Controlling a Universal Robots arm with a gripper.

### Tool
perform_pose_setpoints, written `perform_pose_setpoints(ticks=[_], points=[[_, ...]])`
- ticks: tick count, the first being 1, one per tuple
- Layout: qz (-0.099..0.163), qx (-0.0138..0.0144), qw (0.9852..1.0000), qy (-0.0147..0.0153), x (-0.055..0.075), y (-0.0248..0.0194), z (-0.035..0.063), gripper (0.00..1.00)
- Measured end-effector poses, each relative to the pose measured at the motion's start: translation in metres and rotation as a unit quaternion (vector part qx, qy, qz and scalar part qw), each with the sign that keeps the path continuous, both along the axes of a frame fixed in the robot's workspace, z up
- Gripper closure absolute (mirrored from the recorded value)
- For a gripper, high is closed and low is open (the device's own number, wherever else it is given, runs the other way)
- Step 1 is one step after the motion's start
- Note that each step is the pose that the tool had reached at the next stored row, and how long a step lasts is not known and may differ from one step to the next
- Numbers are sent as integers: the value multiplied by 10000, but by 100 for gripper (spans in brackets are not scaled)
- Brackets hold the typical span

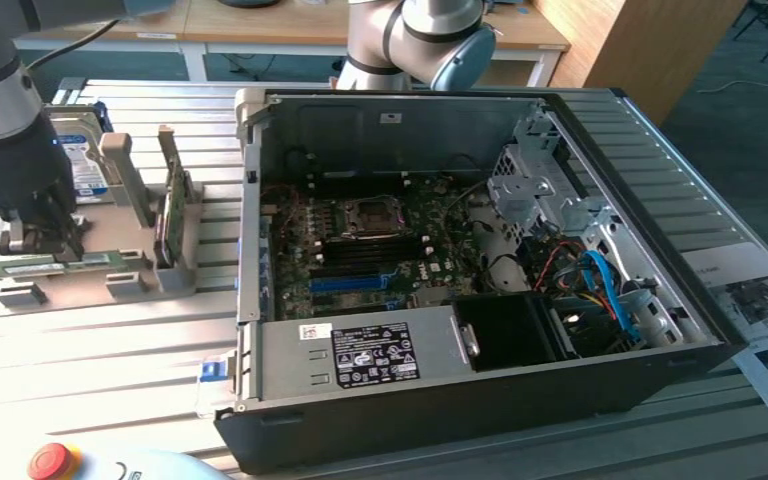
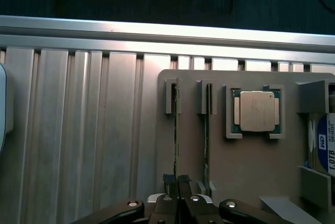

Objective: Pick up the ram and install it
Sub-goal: 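Pick up the ram and move it above insertion slot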

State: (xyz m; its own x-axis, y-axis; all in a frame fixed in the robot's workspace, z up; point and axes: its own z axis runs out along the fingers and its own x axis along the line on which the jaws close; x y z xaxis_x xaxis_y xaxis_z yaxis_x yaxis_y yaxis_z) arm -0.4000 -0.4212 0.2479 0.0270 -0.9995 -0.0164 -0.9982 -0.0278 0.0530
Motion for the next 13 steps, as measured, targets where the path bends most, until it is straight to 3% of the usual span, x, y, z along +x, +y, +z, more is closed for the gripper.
perform_pose_setpoints(ticks=[13], points=[[0,-24,10000,1,0,0,197,88]])
